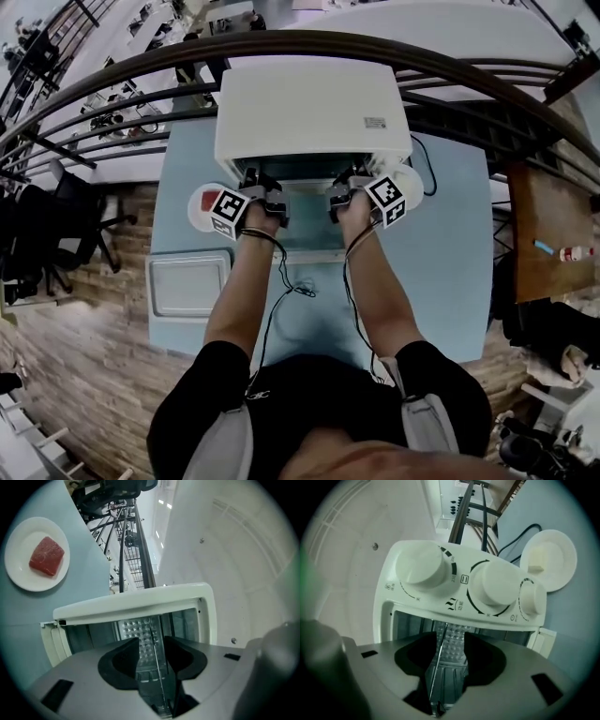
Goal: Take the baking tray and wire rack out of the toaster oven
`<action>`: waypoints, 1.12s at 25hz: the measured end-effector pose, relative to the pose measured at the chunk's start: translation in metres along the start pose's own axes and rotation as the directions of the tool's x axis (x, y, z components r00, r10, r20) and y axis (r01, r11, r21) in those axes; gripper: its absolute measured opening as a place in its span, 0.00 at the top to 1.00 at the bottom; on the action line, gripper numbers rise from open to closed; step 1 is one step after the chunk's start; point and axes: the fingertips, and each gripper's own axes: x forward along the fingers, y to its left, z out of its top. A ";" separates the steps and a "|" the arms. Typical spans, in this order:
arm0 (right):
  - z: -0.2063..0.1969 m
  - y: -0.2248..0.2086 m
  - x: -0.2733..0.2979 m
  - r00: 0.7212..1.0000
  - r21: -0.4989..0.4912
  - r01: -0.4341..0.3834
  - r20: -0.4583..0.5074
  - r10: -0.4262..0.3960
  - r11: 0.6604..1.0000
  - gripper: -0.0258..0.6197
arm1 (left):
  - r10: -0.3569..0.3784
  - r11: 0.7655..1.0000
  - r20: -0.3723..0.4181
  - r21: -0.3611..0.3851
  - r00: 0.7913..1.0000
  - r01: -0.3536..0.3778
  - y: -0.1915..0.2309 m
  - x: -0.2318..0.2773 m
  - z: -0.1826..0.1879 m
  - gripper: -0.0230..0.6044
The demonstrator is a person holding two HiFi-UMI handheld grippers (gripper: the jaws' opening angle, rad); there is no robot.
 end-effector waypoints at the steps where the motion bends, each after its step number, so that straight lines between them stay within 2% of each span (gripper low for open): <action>1: 0.000 -0.001 0.003 1.000 0.008 -0.003 0.003 0.003 1.000 0.70 | 0.000 1.000 0.008 0.000 1.000 0.000 0.001 0.003 0.002 0.70; 5: -0.001 -0.002 0.013 0.999 0.081 -0.048 0.024 0.046 0.996 0.78 | 0.003 0.999 0.054 -0.050 0.999 -0.001 0.009 0.011 0.013 0.72; 8: -0.001 0.004 0.014 0.995 0.097 -0.100 0.029 0.098 0.990 0.92 | -0.012 0.999 0.055 -0.039 0.998 0.014 0.003 0.013 0.013 0.90; 15: -0.002 0.007 0.004 0.997 0.077 -0.074 0.024 0.073 0.994 0.93 | -0.012 0.992 0.066 -0.126 0.998 0.021 0.002 0.004 0.009 0.92; 28: -0.014 -0.001 -0.048 0.999 0.067 -0.030 0.015 0.029 0.997 0.94 | -0.007 0.988 0.019 -0.151 1.000 0.010 0.006 -0.049 -0.001 0.93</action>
